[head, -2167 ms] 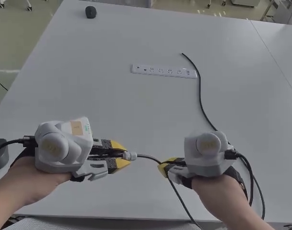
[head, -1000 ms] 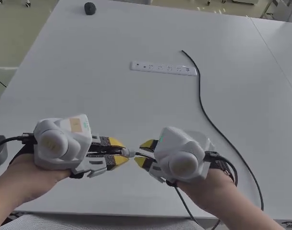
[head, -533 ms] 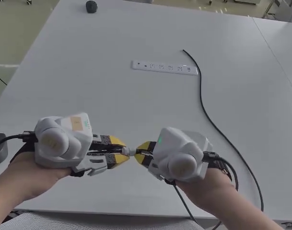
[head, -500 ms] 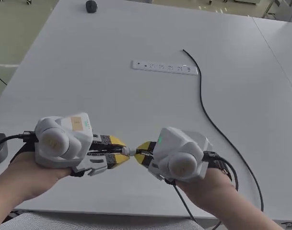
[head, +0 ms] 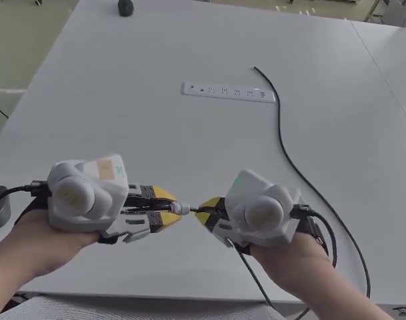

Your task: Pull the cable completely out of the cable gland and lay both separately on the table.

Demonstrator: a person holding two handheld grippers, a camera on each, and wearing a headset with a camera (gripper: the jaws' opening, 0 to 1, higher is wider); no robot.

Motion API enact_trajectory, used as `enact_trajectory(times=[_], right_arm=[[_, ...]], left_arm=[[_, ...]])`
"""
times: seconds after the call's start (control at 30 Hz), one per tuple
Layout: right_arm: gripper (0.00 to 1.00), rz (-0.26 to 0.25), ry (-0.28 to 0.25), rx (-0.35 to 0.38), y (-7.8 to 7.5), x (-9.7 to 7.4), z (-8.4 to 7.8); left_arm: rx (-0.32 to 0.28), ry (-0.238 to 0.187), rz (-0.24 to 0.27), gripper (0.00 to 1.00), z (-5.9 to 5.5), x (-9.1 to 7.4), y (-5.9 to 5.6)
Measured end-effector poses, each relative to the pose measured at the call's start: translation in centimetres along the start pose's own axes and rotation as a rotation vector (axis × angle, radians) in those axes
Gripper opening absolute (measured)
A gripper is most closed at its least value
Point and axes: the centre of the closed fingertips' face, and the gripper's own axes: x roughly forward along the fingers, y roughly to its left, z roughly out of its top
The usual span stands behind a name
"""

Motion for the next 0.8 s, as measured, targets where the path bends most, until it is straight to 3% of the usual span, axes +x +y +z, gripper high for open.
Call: enact_trajectory(times=[0.37, 0.8], right_arm=[[0.00, 0.024, 0.037, 0.199, -0.7, 0.0, -2.2], [0.00, 0.056, 0.089, 0.332, -0.3, 0.3, -3.8]], left_arm=[[0.003, 0.003, -0.005, 0.15, 0.0, 0.1, 0.0], [0.014, 0.018, -0.017, 0.15, 0.0, 0.0, -0.3]])
